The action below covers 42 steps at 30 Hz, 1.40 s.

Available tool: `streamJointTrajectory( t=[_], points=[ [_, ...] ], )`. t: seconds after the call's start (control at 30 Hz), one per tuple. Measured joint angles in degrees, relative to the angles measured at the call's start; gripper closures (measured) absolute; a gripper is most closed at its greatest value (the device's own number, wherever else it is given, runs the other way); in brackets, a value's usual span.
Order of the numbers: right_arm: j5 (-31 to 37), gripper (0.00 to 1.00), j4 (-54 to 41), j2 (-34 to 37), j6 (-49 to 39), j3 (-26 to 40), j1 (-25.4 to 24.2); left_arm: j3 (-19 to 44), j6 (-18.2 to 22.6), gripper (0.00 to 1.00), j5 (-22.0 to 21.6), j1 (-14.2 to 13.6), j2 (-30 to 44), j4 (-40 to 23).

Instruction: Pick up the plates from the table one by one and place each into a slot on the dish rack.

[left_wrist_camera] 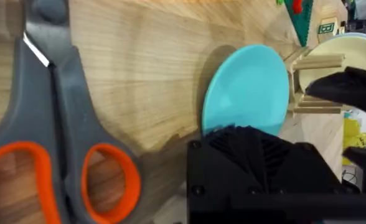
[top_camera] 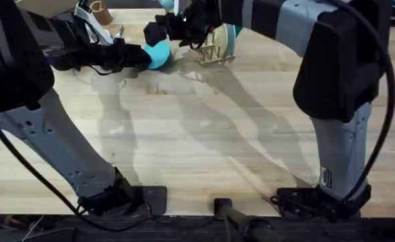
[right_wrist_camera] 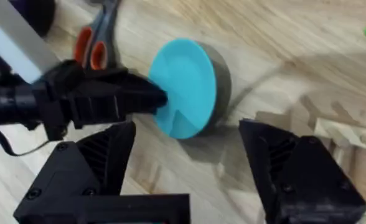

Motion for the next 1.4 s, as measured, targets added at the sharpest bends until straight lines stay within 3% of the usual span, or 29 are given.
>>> streamJointTrajectory(
  t=[0.5,0.57,0.83,0.93,1.03,1.4],
  points=[
    [0.0,0.046,8.9,6.7,5.2,0.0,0.7,0.0,0.0,0.961,0.0,0.0,0.0,0.0],
    [0.0,0.12,9.2,6.7,6.2,0.0,0.7,0.0,0.0,0.962,0.0,0.0,0.0,0.0],
    [0.1,0.692,9.2,6.7,8.4,0.0,0.7,0.0,0.0,0.962,0.0,0.0,0.0,0.0],
    [0.3,0.775,9.1,6.8,8.6,0.0,0.4,0.0,0.0,0.961,0.0,0.0,0.0,0.0],
    [0.2,0.95,9.5,6.7,9.0,0.1,0.2,0.0,0.0,0.961,0.1,0.1,0.0,0.0],
    [-0.4,0.971,9.9,6.7,10.1,0.3,0.0,0.0,0.1,0.961,0.3,0.2,0.0,0.2]
  ],
)
